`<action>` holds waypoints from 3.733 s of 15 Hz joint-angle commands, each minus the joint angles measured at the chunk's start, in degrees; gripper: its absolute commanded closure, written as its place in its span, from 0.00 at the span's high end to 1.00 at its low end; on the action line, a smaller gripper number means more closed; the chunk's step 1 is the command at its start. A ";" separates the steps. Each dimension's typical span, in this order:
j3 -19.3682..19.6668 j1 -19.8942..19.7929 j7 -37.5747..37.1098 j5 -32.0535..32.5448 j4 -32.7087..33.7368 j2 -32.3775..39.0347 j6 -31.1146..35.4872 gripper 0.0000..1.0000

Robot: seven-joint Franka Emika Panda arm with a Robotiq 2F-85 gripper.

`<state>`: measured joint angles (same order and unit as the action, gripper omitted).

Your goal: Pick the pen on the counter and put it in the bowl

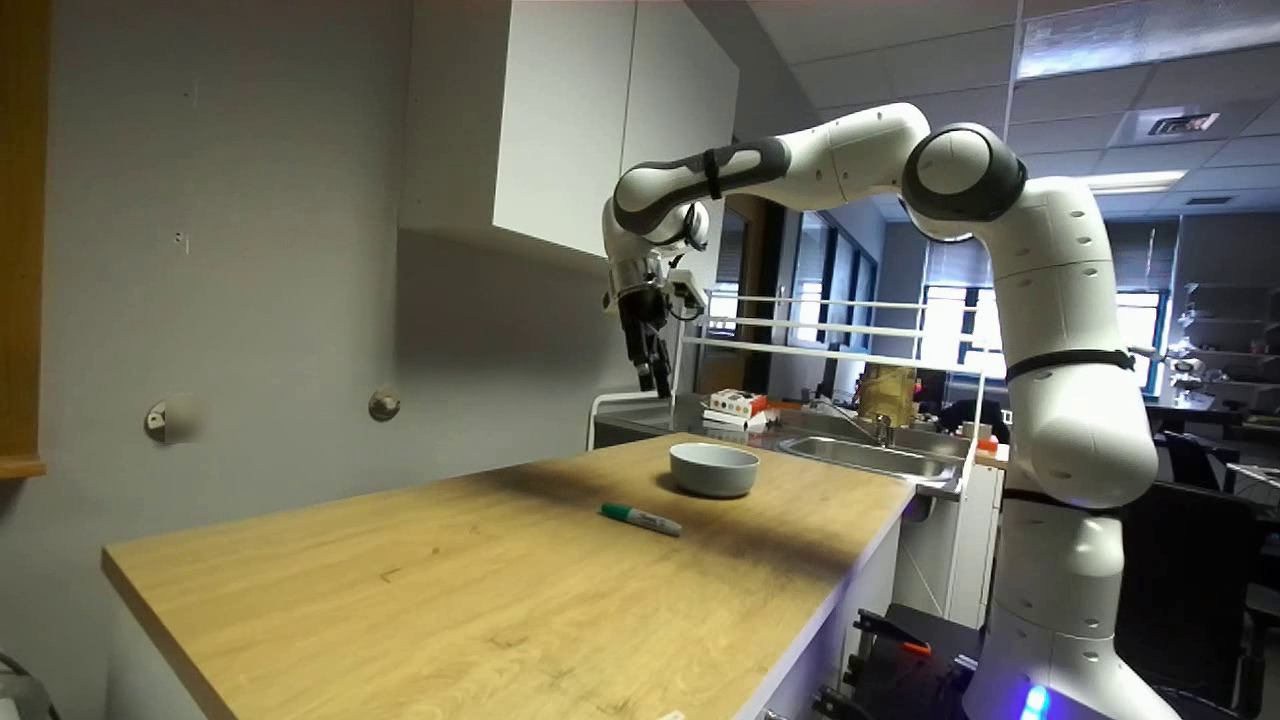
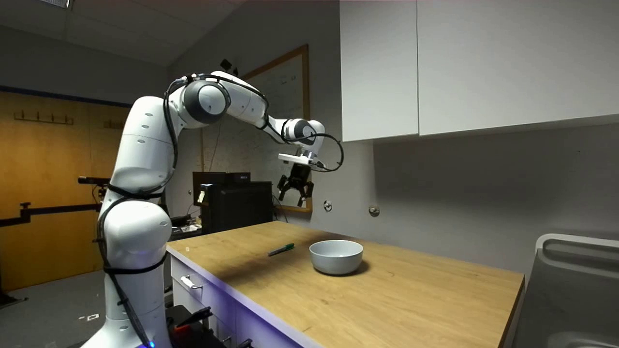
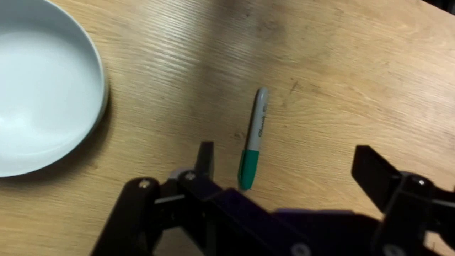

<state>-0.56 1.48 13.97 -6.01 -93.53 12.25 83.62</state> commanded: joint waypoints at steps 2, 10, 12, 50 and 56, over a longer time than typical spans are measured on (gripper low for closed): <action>-2.16 0.62 -4.73 -5.65 1.75 4.21 1.33 1.00; -4.29 4.09 -12.45 -7.50 -5.77 4.72 11.34 1.00; -3.99 3.77 -13.19 -7.89 -9.01 4.00 14.03 1.00; -1.22 1.67 -15.04 2.63 -11.61 9.66 16.26 1.00; -1.26 1.40 -14.95 2.49 -9.30 12.10 14.21 0.75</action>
<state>-1.77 2.94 -0.72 -4.36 -105.70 22.83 100.37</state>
